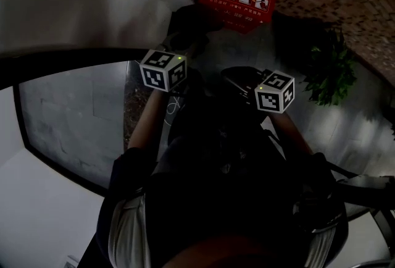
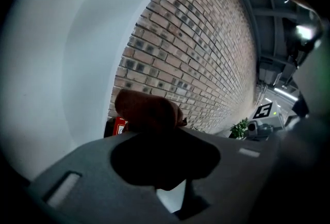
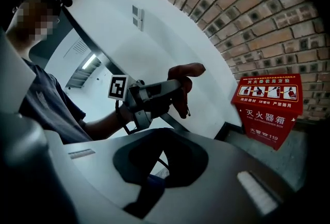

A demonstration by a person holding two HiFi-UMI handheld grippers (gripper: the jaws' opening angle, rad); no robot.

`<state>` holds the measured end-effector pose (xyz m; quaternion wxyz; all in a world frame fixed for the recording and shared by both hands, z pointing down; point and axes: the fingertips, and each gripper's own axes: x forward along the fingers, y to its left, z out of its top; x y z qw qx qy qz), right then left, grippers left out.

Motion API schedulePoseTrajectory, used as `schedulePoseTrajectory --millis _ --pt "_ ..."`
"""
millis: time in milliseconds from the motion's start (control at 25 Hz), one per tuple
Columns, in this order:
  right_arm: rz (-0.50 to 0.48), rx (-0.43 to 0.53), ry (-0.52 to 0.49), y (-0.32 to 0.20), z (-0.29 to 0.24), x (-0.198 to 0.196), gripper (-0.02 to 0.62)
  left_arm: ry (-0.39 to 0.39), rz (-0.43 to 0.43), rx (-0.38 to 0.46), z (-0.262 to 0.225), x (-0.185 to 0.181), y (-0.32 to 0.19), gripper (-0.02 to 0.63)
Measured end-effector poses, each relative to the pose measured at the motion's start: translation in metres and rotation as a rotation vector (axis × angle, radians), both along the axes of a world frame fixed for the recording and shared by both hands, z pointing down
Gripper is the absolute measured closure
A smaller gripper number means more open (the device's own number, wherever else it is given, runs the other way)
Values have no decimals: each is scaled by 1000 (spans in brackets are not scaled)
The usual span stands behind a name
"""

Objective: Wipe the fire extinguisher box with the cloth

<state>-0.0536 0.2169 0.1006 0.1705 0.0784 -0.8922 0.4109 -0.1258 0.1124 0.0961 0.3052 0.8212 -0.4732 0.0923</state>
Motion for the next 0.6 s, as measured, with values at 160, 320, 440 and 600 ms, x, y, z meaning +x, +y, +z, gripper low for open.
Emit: schedulePoseTrajectory --millis 160,320,440,600 --pt "-3 -7 12 5 2 -29 595 26 14 -14 12 -23 7 514" --pt "61 -26 9 -6 15 -45 595 -12 106 5 13 -34 8 514" --pt "131 -39 21 -21 29 -46 595 -23 145 -22 30 -37 4 514" --pt "165 -45 28 -26 43 -46 595 4 175 -90 62 -30 2 514"
